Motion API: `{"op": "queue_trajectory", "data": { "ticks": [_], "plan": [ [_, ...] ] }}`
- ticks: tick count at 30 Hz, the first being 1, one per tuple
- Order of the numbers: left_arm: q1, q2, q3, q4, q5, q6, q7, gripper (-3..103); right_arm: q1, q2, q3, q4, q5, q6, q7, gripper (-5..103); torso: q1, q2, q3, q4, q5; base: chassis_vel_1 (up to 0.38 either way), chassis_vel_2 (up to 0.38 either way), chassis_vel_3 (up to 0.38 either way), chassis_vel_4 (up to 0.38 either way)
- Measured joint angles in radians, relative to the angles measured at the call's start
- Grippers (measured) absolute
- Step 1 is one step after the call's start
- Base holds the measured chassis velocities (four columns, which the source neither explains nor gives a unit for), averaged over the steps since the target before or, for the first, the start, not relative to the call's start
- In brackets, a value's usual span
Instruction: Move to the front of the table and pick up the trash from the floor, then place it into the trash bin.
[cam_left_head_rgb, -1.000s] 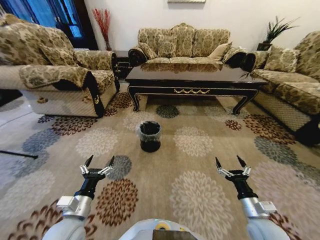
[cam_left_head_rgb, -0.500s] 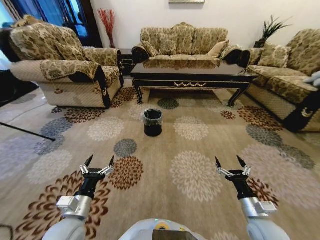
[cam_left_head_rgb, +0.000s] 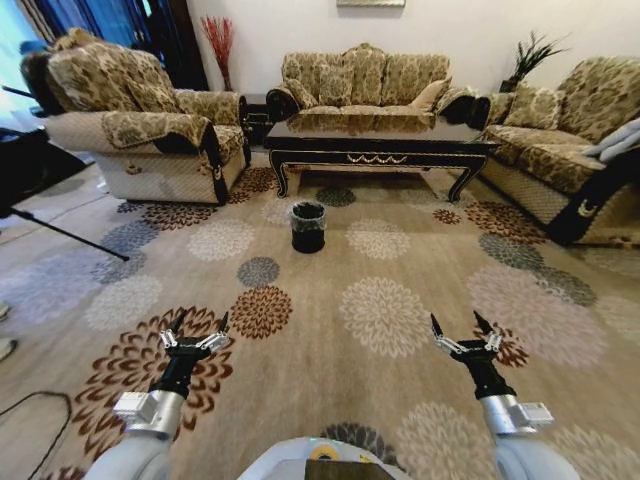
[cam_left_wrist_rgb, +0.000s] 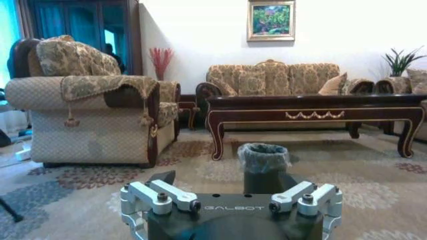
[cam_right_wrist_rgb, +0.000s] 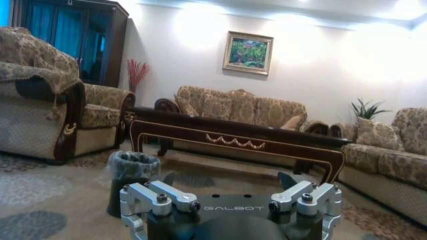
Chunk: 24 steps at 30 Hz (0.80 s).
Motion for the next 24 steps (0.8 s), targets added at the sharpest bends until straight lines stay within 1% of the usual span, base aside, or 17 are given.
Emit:
{"op": "queue_trajectory", "data": {
  "ticks": [2, 3, 4, 8, 15, 18, 19, 22, 24],
  "plan": [
    [0.000, 0.000, 0.000, 0.000, 0.000, 0.000, 0.000, 100, 0.000, 0.000, 0.000, 0.000, 0.000, 0.000, 0.000, 100, 0.000, 0.000, 0.000, 0.0000, 0.0000, 0.239, -0.277, -0.254, 0.247],
    [0.000, 0.000, 0.000, 0.000, 0.000, 0.000, 0.000, 100, -0.001, 0.000, 0.000, 0.000, 0.000, 0.000, 0.000, 100, 0.000, 0.000, -0.001, -0.0001, -0.0005, 0.239, -0.212, -0.214, 0.247],
    [0.000, 0.000, 0.000, 0.000, 0.000, 0.000, 0.000, 100, -0.001, 0.000, 0.000, 0.000, 0.000, 0.000, 0.000, 100, 0.000, 0.000, -0.001, 0.0002, -0.0008, 0.164, -0.212, -0.133, 0.215],
    [0.000, 0.000, 0.000, 0.000, 0.000, 0.000, 0.000, 100, -0.001, 0.000, 0.000, 0.000, 0.000, 0.000, 0.000, 100, 0.000, 0.002, 0.001, 0.0000, -0.0002, 0.080, -0.039, -0.055, 0.071],
    [0.000, 0.000, 0.000, 0.000, 0.000, 0.000, 0.000, 100, 0.000, 0.000, 0.000, 0.000, 0.000, 0.000, 0.000, 100, 0.004, 0.025, 0.019, -0.0001, -0.0004, -0.024, 0.032, 0.031, -0.038],
    [0.000, 0.000, 0.000, 0.000, 0.000, 0.000, 0.000, 100, 0.000, 0.000, 0.000, 0.000, 0.000, 0.000, 0.000, 100, 0.008, 0.041, 0.031, -0.0001, -0.0005, 0.000, 0.000, 0.000, 0.000],
    [0.000, 0.000, 0.000, 0.000, 0.000, 0.000, 0.000, 100, 0.000, 0.000, 0.000, 0.000, 0.000, 0.000, 0.000, 100, 0.008, 0.041, 0.031, -0.0001, -0.0005, 0.000, 0.000, 0.000, 0.000],
    [0.000, 0.000, 0.000, 0.000, 0.000, 0.000, 0.000, 100, 0.000, 0.000, 0.000, 0.000, 0.000, 0.000, 0.000, 100, 0.012, 0.060, 0.046, -0.0001, -0.0004, 0.000, 0.000, 0.000, 0.000],
    [0.000, 0.000, 0.000, 0.000, 0.000, 0.000, 0.000, 100, 0.000, 0.000, 0.000, 0.000, 0.000, 0.000, 0.000, 100, 0.014, 0.065, 0.050, 0.0000, -0.0005, 0.000, 0.000, 0.000, 0.000]
  ]
}}
